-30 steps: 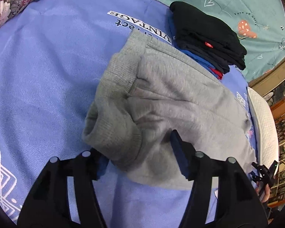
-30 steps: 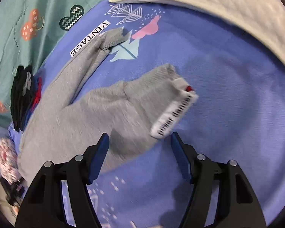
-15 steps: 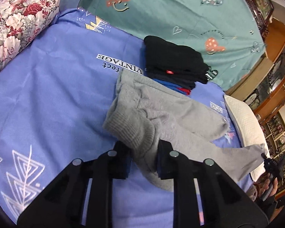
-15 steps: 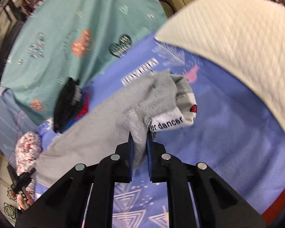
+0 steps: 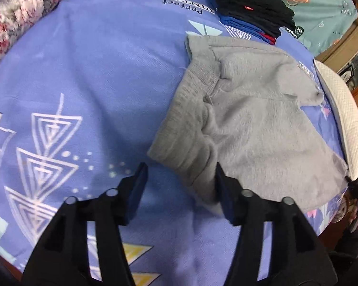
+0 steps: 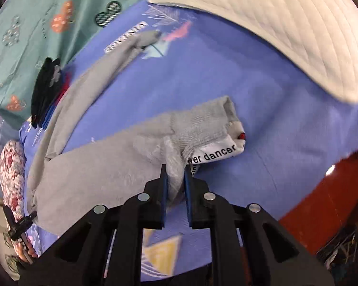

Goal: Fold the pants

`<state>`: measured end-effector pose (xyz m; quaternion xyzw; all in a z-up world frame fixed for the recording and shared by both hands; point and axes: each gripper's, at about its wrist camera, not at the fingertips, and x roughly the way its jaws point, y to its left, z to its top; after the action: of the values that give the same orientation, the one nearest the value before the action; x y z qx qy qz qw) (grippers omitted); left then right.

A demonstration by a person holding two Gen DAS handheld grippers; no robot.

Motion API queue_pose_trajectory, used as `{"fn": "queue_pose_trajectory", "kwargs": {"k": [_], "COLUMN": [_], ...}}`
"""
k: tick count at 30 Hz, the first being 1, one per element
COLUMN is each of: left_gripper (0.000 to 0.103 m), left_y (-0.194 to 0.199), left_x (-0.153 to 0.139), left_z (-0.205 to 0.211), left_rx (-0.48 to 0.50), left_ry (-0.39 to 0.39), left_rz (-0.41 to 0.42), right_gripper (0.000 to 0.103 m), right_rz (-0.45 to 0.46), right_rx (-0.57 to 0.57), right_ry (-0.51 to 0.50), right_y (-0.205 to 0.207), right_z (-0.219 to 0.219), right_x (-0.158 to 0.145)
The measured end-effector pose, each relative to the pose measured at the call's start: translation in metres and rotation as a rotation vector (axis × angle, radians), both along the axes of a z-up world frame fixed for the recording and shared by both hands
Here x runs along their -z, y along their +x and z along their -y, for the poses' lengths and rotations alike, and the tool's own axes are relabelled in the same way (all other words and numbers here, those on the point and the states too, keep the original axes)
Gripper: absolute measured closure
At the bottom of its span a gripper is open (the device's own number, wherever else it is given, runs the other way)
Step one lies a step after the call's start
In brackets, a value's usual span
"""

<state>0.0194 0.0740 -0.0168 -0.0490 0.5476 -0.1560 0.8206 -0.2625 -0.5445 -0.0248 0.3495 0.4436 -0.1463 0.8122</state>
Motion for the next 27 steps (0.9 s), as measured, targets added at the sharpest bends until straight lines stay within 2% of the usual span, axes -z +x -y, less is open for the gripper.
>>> {"fn": "queue_pose_trajectory", "kwargs": {"k": [2,4,5,6,7,9,10,12,14,16,17,19,20,21,23,24,26,27], "left_gripper": [0.038,0.039,0.039,0.038,0.038,0.031,0.026,0.024,0.024,0.023,0.022,0.022,0.024,0.024,0.024,0.022,0.007,0.006], "left_y": [-0.007,-0.013,-0.018,-0.022,-0.025,-0.026,-0.027,-0.025,-0.019,-0.01,-0.008,-0.012,-0.012,-0.009,-0.002,0.003,0.022,0.038], "left_x": [-0.012,-0.029,-0.042,-0.05,-0.061,-0.075,-0.076,-0.063,-0.032,0.007,0.021,0.021,0.016,0.006,-0.022,-0.037,-0.066,-0.077], "left_z": [-0.012,-0.02,-0.019,-0.016,-0.006,0.021,0.042,0.079,0.102,0.104,0.099,0.096,0.095,0.093,0.091,0.089,0.087,0.082], "left_rx": [-0.004,-0.025,-0.027,-0.01,0.026,0.104,0.153,0.239,0.28,0.284,0.284,0.298,0.298,0.307,0.32,0.32,0.299,0.287], "left_ry": [0.012,0.048,0.085,0.097,0.096,0.063,0.059,0.072,0.109,0.126,0.111,0.105,0.096,0.062,0.038,0.06,0.133,0.173], "left_rz": [0.018,0.061,0.113,0.15,0.188,0.232,0.25,0.244,0.18,0.073,0.063,0.09,0.086,0.078,0.135,0.179,0.282,0.323], "right_gripper": [0.07,0.065,0.063,0.063,0.063,0.063,0.063,0.061,0.059,0.057,0.057,0.056,0.055,0.055,0.055,0.055,0.055,0.055], "right_rz": [0.018,0.032,0.04,0.081,0.123,0.201,0.213,0.214,0.16,0.077,0.032,-0.093,-0.099,-0.062,-0.074,-0.036,0.028,0.045], "right_rx": [0.048,0.124,0.148,0.144,0.114,-0.024,-0.11,-0.244,-0.331,-0.361,-0.37,-0.394,-0.405,-0.412,-0.449,-0.465,-0.5,-0.515], "right_ry": [-0.049,-0.169,-0.224,-0.245,-0.233,-0.2,-0.202,-0.195,-0.188,-0.174,-0.159,-0.125,-0.121,-0.141,-0.146,-0.158,-0.213,-0.239], "right_y": [-0.014,-0.027,-0.031,-0.032,-0.03,-0.012,0.005,0.034,0.063,0.079,0.083,0.087,0.089,0.086,0.091,0.094,0.11,0.12], "right_z": [0.004,0.007,0.006,0.004,0.0,-0.02,-0.039,-0.072,-0.097,-0.108,-0.111,-0.111,-0.114,-0.115,-0.118,-0.119,-0.125,-0.129], "right_x": [-0.009,-0.031,-0.041,-0.051,-0.059,-0.075,-0.08,-0.081,-0.066,-0.04,-0.025,0.013,0.022,0.018,0.007,-0.004,-0.031,-0.043]}}
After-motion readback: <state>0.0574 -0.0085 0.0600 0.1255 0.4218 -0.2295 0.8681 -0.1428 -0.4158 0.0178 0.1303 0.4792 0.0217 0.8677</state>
